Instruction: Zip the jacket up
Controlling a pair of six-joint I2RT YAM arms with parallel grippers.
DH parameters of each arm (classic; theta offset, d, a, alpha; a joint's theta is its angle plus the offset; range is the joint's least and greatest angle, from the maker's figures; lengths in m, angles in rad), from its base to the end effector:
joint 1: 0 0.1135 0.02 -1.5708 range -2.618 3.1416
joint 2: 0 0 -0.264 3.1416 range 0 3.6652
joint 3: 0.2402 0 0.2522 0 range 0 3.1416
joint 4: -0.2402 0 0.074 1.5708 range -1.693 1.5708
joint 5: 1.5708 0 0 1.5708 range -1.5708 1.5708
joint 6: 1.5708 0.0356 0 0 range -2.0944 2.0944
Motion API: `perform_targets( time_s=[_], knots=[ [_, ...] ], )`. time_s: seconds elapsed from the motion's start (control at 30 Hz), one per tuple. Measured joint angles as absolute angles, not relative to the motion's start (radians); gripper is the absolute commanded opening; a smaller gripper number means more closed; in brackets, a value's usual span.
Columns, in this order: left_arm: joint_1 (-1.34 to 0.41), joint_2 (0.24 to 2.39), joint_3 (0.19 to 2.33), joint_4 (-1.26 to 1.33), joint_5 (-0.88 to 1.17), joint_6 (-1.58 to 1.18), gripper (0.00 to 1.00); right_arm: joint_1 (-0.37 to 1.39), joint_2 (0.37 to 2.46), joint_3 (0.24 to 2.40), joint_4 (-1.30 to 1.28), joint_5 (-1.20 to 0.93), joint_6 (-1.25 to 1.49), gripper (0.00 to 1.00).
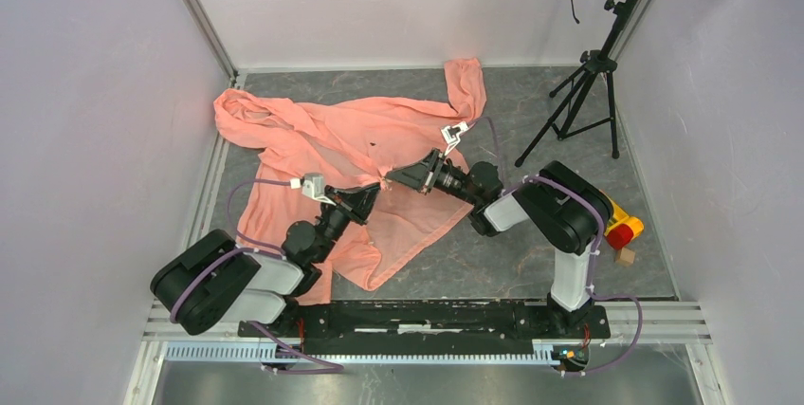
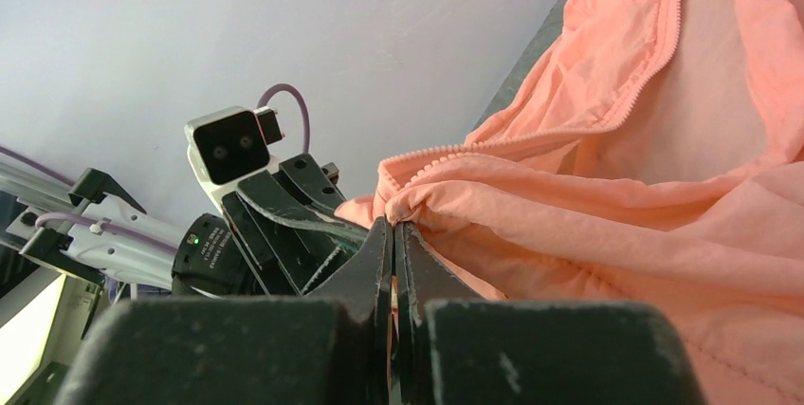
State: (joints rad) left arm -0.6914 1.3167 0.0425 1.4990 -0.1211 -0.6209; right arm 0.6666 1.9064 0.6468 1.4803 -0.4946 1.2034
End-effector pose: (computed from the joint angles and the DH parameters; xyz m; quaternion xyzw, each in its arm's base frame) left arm 0.1485 -0.1173 0.1767 -0.0254 0.6235 -0.4463 0.6415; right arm 0.2582 0.2246 0.1710 -0.0236 0.6349 0.6999 0.3264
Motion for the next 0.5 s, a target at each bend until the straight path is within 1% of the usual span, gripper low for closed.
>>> perform_targets(
  time_s=[0.17,0.2,0.33,0.4,0.5],
  knots=[
    [-0.691,1.333,0.048,1.501,-0.121,-0.622,0.03,0.674,1.915,0.664,1.480,-0.495,1.209,0.00],
    [-0.691,1.333,0.048,1.502,-0.121,-0.626,0.06,0.674,1.915,0.664,1.480,-0.496,1.210,0.00],
    [-0.690,1.333,0.044,1.504,-0.128,-0.651,0.27,0.674,1.915,0.662,1.480,-0.504,1.210,0.00],
    [-0.686,1.331,0.036,1.503,-0.130,-0.686,0.34,0.674,1.914,0.656,1.480,-0.511,1.211,0.00],
    [-0.682,1.316,0.021,1.497,-0.131,-0.726,0.41,0.674,1.913,0.646,1.480,-0.518,1.211,0.00]
  ],
)
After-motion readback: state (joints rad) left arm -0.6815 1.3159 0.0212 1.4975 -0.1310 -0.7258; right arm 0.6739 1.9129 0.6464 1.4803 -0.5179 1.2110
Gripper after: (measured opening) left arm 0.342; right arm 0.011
